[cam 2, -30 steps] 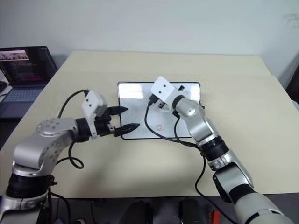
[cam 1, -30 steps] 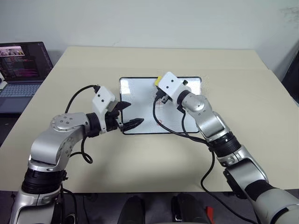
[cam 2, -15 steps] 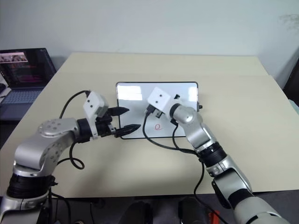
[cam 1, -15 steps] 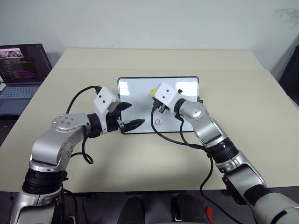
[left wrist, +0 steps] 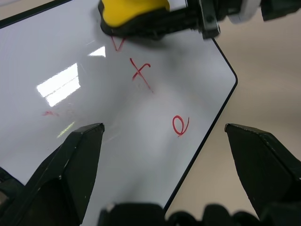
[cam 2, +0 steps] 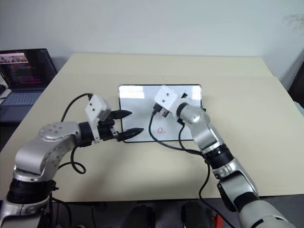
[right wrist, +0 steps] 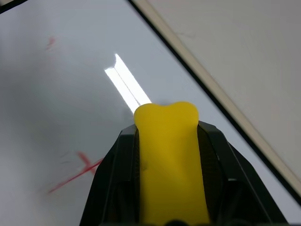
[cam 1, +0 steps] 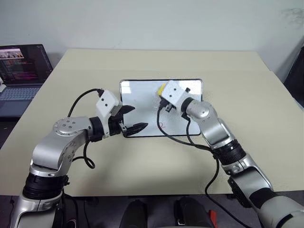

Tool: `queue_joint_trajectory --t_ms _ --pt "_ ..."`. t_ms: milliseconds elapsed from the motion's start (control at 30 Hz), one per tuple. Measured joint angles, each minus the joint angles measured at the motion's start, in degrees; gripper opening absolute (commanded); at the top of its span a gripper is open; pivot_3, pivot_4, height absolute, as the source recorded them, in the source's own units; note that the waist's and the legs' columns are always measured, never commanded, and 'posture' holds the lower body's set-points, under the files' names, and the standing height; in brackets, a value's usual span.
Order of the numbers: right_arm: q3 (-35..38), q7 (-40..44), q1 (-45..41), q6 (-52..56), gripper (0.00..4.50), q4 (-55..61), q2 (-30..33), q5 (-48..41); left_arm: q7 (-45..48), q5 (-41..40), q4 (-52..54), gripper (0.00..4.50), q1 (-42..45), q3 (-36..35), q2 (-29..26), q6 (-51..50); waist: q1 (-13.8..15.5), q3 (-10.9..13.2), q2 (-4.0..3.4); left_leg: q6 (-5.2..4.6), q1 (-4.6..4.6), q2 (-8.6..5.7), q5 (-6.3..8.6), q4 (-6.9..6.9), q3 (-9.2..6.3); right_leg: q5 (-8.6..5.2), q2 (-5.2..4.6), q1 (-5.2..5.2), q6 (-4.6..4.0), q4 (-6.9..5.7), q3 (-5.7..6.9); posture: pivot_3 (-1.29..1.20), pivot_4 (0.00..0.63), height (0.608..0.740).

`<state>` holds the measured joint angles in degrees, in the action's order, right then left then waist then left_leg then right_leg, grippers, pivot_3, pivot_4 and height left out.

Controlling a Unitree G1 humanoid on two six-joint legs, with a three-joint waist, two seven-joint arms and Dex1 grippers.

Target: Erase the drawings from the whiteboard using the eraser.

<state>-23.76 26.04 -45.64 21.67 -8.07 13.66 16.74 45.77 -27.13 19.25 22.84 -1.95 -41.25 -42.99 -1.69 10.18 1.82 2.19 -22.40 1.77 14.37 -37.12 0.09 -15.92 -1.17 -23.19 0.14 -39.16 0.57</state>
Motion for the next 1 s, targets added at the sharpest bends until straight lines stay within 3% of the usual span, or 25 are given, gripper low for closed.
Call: queue_joint_trajectory --t_ms 233,533,767,1000 --pt "-0.69 -0.04 0.04 -0.45 1.3 0.21 0.36 1.21 0.03 -0.01 0.01 4.5 0.0 0.39 0.01 0.07 0.01 -0.01 0.01 -0.04 0.06 0.0 -0.06 -0.02 0.0 0.02 0.03 0.04 -0.01 -0.04 0.0 0.0 0.15 0.74" --pt "5.9 -6.62 -2.76 -0.7 1.3 -2.48 -1.93 0.45 0.11 -0.02 0.01 4.5 0.0 0.49 0.01 0.44 0.02 0.0 0.01 -0.03 -0.11 0.0 -0.05 0.04 0.0 0.02 -0.01 -0.05 -0.02 0.1 0.0 0.0 0.15 0.74" --pt "0.89 0.06 0.66 -1.36 1.3 1.02 0.8 1.26 0.11 -0.02 0.04 4.5 -0.02 0.59 0.04 0.85 -0.15 -0.02 0.03 -0.04 -0.06 0.01 -0.05 0.06 0.02 0.02 -0.01 -0.05 -0.01 0.08 -0.02 0.0 0.15 0.74" --pt "-1.01 1.24 1.33 -2.36 1.3 1.02 2.31 3.52 0.19 -0.03 0.11 4.5 -0.02 1.23 0.04 0.91 -0.08 -0.03 0.05 -0.08 0.1 -0.01 -0.14 0.03 0.0 0.05 0.04 0.07 0.0 0.03 0.0 0.0 0.15 0.74"
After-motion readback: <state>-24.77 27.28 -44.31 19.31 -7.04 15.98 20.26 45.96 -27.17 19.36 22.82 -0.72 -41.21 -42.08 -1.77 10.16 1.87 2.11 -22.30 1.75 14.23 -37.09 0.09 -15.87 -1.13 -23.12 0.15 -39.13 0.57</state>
